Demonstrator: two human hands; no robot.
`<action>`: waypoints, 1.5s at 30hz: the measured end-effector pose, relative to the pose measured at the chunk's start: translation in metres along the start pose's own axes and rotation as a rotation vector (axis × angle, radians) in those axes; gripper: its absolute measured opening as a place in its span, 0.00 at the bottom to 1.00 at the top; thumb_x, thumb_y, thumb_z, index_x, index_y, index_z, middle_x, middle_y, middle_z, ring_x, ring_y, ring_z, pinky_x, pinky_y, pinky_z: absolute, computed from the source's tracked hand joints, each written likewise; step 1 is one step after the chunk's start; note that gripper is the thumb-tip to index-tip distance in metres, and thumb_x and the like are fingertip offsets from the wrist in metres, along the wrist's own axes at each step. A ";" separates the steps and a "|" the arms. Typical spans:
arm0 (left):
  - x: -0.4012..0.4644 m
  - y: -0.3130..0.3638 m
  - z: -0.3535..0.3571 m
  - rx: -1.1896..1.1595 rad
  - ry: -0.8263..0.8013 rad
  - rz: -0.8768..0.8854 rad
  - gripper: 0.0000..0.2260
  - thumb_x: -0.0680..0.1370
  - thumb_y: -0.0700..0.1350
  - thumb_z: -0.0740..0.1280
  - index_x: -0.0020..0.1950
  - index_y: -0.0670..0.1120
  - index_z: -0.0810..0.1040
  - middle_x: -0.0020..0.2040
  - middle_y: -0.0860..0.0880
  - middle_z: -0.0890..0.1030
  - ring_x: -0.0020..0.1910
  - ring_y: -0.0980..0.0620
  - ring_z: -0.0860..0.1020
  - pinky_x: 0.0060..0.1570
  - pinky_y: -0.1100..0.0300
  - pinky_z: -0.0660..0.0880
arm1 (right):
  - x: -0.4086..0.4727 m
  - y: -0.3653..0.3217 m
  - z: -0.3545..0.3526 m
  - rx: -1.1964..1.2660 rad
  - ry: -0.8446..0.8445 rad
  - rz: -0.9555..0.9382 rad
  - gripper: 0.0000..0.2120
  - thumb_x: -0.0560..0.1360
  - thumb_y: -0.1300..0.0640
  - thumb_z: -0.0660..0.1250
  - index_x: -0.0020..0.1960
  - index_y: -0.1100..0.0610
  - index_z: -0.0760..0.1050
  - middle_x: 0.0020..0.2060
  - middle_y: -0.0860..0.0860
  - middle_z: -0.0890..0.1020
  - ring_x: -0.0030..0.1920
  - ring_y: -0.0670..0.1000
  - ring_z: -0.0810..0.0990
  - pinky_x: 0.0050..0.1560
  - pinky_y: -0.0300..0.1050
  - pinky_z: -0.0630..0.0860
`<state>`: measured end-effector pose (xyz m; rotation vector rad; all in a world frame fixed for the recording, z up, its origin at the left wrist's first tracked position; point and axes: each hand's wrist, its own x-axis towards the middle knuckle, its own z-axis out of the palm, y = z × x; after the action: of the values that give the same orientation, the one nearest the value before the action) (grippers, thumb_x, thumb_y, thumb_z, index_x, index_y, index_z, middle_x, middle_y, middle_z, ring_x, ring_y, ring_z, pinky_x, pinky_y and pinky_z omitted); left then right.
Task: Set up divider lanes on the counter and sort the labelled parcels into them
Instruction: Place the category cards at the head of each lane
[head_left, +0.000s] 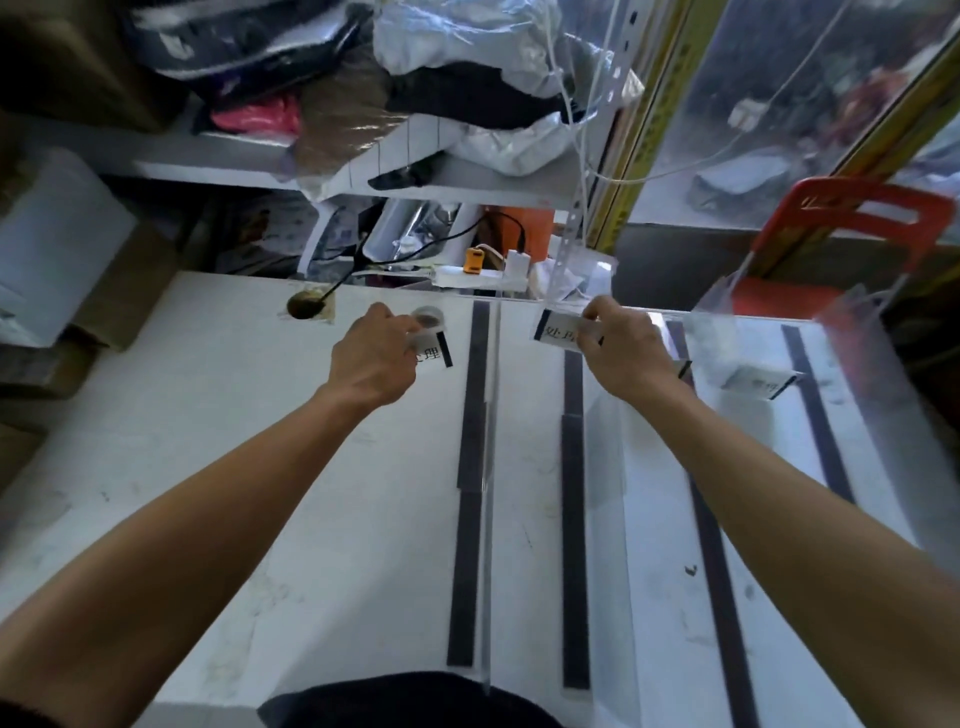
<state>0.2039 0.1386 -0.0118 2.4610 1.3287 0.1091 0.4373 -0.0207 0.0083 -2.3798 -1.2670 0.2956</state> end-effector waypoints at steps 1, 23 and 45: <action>0.004 -0.002 0.004 0.012 -0.015 -0.008 0.16 0.81 0.46 0.65 0.68 0.52 0.77 0.62 0.45 0.73 0.61 0.42 0.76 0.54 0.48 0.75 | 0.005 0.002 0.007 -0.006 -0.026 0.013 0.07 0.82 0.59 0.65 0.60 0.58 0.74 0.58 0.59 0.82 0.55 0.61 0.83 0.50 0.46 0.80; 0.080 -0.040 0.066 0.042 -0.178 -0.024 0.15 0.81 0.43 0.67 0.67 0.50 0.78 0.64 0.44 0.73 0.66 0.42 0.71 0.60 0.46 0.71 | 0.060 0.026 0.108 -0.187 -0.332 0.174 0.23 0.81 0.57 0.65 0.75 0.55 0.65 0.67 0.58 0.74 0.67 0.61 0.71 0.63 0.58 0.73; -0.033 -0.037 0.013 -0.019 -0.026 -0.056 0.13 0.81 0.50 0.67 0.65 0.54 0.79 0.64 0.49 0.77 0.66 0.47 0.74 0.62 0.50 0.73 | -0.056 -0.054 0.088 0.076 -0.208 0.179 0.27 0.82 0.41 0.61 0.75 0.53 0.64 0.65 0.54 0.77 0.63 0.59 0.78 0.62 0.56 0.74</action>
<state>0.1593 0.1265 -0.0331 2.3994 1.3783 0.0752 0.3328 -0.0172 -0.0451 -2.4501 -1.1073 0.6497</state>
